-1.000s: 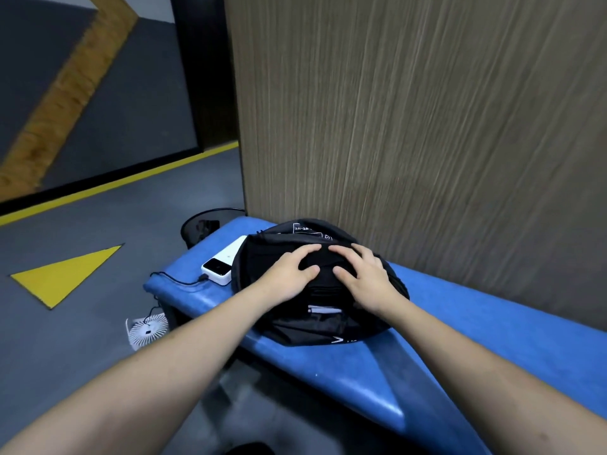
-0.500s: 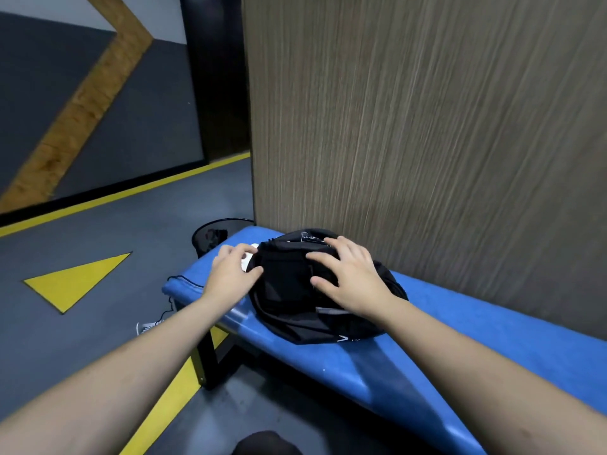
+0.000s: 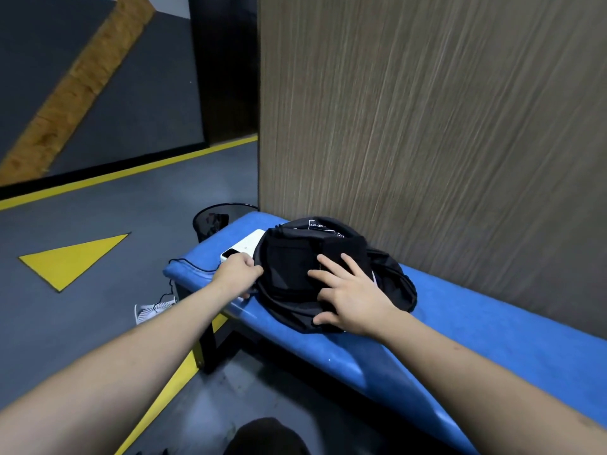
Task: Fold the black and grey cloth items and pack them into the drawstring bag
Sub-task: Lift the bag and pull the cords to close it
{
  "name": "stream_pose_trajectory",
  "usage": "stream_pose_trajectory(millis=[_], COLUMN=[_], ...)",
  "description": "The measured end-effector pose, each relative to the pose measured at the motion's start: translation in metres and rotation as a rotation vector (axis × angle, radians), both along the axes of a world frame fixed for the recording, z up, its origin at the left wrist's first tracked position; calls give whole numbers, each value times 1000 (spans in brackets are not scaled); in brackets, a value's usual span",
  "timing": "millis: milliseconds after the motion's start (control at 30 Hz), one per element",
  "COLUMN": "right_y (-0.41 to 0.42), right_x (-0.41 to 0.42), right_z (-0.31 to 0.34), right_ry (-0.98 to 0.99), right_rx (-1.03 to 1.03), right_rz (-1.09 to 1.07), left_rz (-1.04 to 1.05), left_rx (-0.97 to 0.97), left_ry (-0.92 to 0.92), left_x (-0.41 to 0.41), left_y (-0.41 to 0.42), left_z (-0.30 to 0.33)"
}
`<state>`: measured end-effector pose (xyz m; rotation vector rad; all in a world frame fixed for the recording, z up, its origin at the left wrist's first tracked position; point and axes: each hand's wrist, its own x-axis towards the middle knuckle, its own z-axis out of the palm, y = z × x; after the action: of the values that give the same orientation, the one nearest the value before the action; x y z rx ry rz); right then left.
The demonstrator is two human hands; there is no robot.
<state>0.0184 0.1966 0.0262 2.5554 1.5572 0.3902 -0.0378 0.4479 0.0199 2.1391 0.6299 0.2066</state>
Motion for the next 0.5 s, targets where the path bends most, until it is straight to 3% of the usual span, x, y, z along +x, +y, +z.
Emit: stream_pose_trajectory(millis=[233,433,500], right_y=[2,-5,-7], right_x=[-8,-22,-29], right_z=[-1,24,33], right_ry=[-138,-41,18], right_rx=[88,226,245], right_rz=[73,99,74], left_rz=[-28,18,18], left_rx=[0,-392,-439], left_ry=[-83,-247,-261], left_x=[-10,-17,-20], left_y=[-1,-2,-5], left_z=[20,45,54])
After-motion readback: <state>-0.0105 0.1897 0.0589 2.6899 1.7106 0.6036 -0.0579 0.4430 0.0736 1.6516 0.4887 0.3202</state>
